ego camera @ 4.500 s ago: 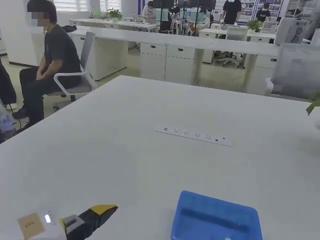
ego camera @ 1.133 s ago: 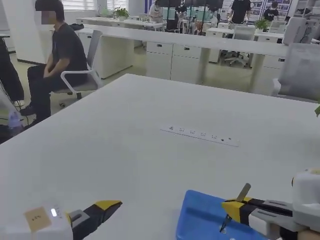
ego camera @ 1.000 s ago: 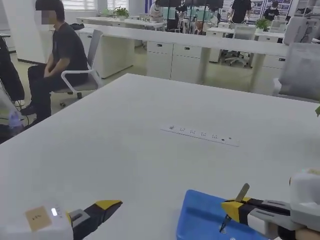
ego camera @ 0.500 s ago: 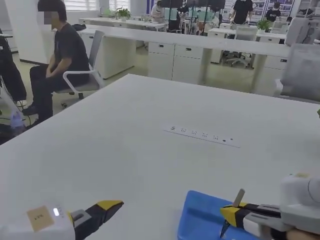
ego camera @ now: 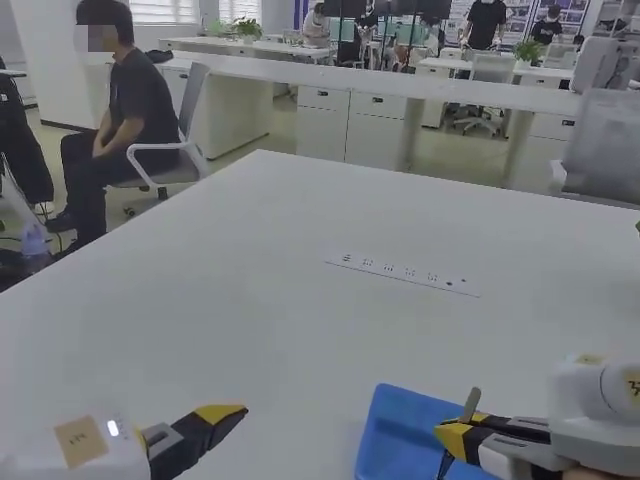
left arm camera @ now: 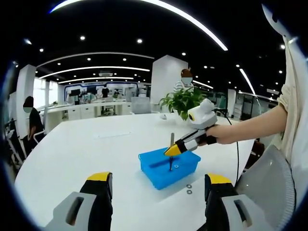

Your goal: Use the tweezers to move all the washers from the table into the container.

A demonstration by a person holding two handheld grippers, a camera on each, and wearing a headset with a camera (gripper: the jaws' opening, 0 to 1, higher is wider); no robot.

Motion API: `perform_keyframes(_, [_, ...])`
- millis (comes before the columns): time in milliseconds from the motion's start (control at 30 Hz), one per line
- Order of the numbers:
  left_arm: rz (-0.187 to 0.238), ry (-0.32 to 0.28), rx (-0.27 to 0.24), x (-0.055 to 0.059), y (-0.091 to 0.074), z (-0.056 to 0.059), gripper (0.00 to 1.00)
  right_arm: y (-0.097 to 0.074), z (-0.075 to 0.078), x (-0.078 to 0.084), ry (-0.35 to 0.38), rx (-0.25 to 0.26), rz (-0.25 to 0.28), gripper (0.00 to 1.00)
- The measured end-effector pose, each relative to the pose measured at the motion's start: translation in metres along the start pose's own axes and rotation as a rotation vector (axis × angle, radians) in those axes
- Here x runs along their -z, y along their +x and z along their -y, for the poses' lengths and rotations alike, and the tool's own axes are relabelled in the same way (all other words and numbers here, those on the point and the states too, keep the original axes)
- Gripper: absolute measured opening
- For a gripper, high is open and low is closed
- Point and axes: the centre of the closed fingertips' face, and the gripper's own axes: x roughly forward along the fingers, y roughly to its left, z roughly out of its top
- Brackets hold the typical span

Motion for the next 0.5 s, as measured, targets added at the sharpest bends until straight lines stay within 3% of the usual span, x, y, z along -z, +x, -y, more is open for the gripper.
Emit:
perform_keyframes(200, [0.0, 0.001, 0.0, 0.0, 0.0, 0.0, 0.79, -0.003, -0.002, -0.002, -0.027, 0.007, 0.014, 0.03])
perform_keyframes(500, [-0.005, 0.0, 0.001, 0.001, 0.0, 0.0, 0.79, -0.019, -0.015, -0.014, -0.048, 0.003, 0.08, 0.03])
